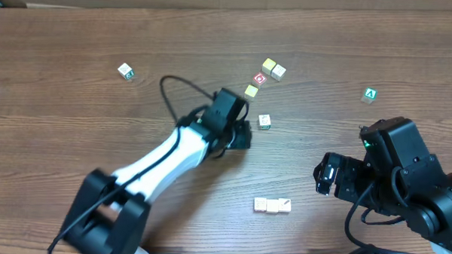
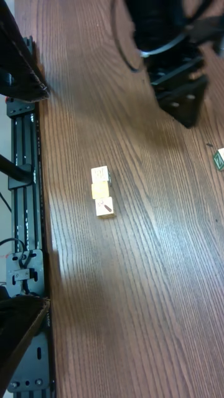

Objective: Flip 4 blocks
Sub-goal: 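Reach the left gripper to the back and grasp the red M block, then carry the M block forward to the left end of the row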

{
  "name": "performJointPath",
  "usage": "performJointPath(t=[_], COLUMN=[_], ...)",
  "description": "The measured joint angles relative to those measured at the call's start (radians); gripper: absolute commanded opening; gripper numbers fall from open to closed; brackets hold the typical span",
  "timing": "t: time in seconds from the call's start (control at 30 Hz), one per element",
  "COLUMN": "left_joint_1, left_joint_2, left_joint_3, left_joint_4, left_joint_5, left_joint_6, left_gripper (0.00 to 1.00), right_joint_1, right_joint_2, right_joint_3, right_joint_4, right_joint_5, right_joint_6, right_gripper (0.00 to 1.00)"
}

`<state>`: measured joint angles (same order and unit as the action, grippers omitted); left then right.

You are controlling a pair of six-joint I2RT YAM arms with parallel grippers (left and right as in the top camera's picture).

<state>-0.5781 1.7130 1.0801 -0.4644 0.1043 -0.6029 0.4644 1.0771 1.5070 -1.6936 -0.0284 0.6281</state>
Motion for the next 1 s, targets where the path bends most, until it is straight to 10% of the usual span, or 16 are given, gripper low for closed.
performJointPath(t=[0.67,1.0], left_joint_1=[-0.016,-0.024], left_joint_2=[0.433,0.461], left_joint_3=[0.491,0.500], left_joint_4=[-0.135,-0.143], left_joint_5=[0.107,0.113], left_joint_6=[0.030,0.034], left_gripper=[0.53,0.31], right_joint_1=[0.000,0.000], right_joint_2=[0.000,0.000], right_joint_3=[0.000,0.000], right_joint_4=[0.002,0.000], right_joint_5=[-0.001,-0.001], right_joint_6=[0.000,0.000], right_gripper=[1.00,1.00])
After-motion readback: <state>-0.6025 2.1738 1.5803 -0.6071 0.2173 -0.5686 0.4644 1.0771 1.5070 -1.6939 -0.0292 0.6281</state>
